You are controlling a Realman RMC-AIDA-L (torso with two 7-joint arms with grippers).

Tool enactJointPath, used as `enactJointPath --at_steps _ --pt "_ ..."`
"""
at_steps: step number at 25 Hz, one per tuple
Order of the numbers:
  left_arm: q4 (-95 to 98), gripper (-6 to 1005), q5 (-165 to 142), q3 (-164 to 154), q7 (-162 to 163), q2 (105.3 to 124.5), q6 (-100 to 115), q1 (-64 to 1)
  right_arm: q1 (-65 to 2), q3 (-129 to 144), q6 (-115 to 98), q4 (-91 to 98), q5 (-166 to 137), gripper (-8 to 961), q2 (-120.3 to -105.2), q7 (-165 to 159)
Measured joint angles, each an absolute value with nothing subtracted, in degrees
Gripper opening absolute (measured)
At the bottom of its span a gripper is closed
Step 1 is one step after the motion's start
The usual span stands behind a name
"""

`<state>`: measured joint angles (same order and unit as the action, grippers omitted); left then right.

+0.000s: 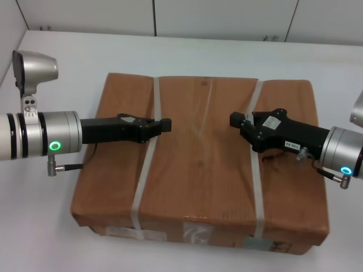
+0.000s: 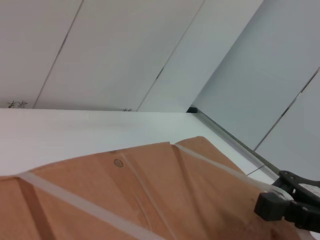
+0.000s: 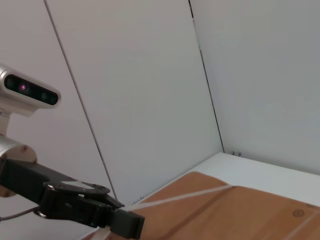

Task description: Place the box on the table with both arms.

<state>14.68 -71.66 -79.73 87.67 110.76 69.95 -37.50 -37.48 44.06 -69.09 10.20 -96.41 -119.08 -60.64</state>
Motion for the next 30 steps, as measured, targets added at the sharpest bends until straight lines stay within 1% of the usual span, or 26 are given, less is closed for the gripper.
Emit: enactJointPath --at_steps 13,16,20,25,26,27,30 --pt "14.7 20 -71.6 -79.7 86.6 110.93 69.2 -37.4 -37.7 44.3 -68.4 10.1 -96.4 22 -119.1 -60.6" --pt "14.7 20 -71.6 -79.7 85.0 111.29 67.4 -37.4 -37.8 44.4 -67.7 10.1 -96.5 22 -119.12 -60.4" --pt "14.5 19 -71.9 -80.0 81.9 112.41 62.6 -37.4 -38.9 44.4 -63.3 8.8 -96.8 22 -119.13 -59.8" --pt "14.1 19 -72.6 -80.6 79.7 113.96 56.7 -37.8 -43.1 44.5 -53.3 4.5 -97.0 21 -119.09 -59.7" --pt "14.1 19 -72.6 -80.6 79.7 113.96 56.7 -37.8 -43.9 44.5 -51.5 3.6 -97.0 21 -119.09 -59.7" --pt "14.1 18 -73.8 -80.7 79.4 114.69 54.1 -38.2 -44.5 44.6 -50.0 2.9 -97.0 21 -119.1 -59.6" --pt "14.1 18 -75.3 -80.7 79.3 115.3 51.8 -38.7 -45.9 44.6 -46.8 1.3 -97.1 21 -119.11 -59.7"
